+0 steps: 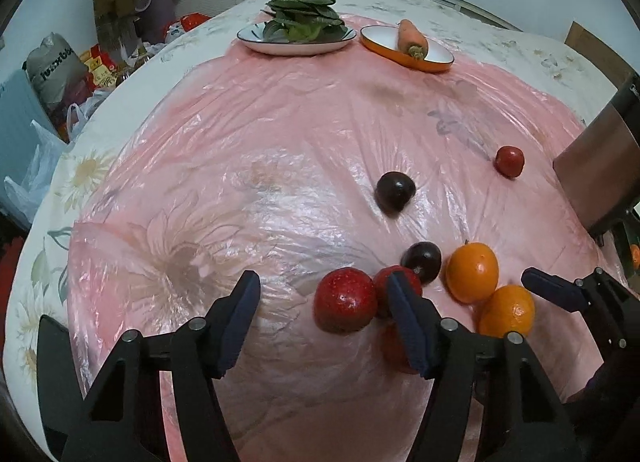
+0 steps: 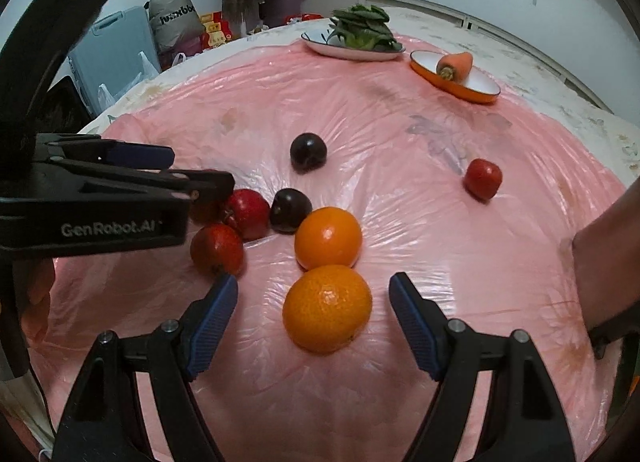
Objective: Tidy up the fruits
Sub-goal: 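Grasp the orange with the right tool while the left tool grasps a red apple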
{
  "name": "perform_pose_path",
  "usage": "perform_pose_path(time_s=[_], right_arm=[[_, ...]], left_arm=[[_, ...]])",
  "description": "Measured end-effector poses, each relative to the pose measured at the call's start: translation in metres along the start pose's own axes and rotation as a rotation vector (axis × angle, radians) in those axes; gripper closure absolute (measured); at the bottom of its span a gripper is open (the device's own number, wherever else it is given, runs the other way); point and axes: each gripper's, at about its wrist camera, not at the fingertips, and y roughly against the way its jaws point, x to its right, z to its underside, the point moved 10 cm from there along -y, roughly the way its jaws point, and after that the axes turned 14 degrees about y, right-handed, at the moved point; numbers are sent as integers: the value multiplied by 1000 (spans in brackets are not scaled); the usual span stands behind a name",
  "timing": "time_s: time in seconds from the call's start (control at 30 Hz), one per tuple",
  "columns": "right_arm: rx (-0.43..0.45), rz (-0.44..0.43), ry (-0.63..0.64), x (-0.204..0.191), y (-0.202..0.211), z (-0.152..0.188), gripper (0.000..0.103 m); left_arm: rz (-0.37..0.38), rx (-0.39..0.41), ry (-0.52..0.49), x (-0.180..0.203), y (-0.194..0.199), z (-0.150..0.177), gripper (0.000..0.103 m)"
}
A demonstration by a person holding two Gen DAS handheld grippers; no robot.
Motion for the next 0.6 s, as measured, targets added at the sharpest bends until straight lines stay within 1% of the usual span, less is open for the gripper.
perform_pose_path(time_s=[0.17,0.23,0.3,0.37,0.43,0.47,0.5,0.53,0.57,0.6], right_arm=[[4,-5,6,-3,0,0,0],[8,-7,9,-4,1,-1,0],[4,-6,13,-5,-2,-1,0],[-3,-7,10,-5,-5,0,0],[-13,4,7,-4,-8,1,4],[-16,15,6,-2,-8,2,15],[-23,28,-2,2,-9,3,35],[-27,38,-21,8,-9,4,49],[-26,23,-44,11,-8,6,62],[-26,9,-62,13,-6,7,62]], left_arm=[[-13,-6,18,-9,-1,1,43],[-2,-10,38,-12,-1,0,43],[-11,-16,26,-8,-5,2,43],[-36,-4,3,-4,-7,3,43],[-18,-27,-9,2,-12,6,57],[2,-39,-5,7,-15,8,69],[14,-48,-8,12,-17,10,73],[2,-45,-14,13,-18,10,74],[-9,-37,-23,15,-19,9,74],[-9,-37,-19,16,-18,9,74]])
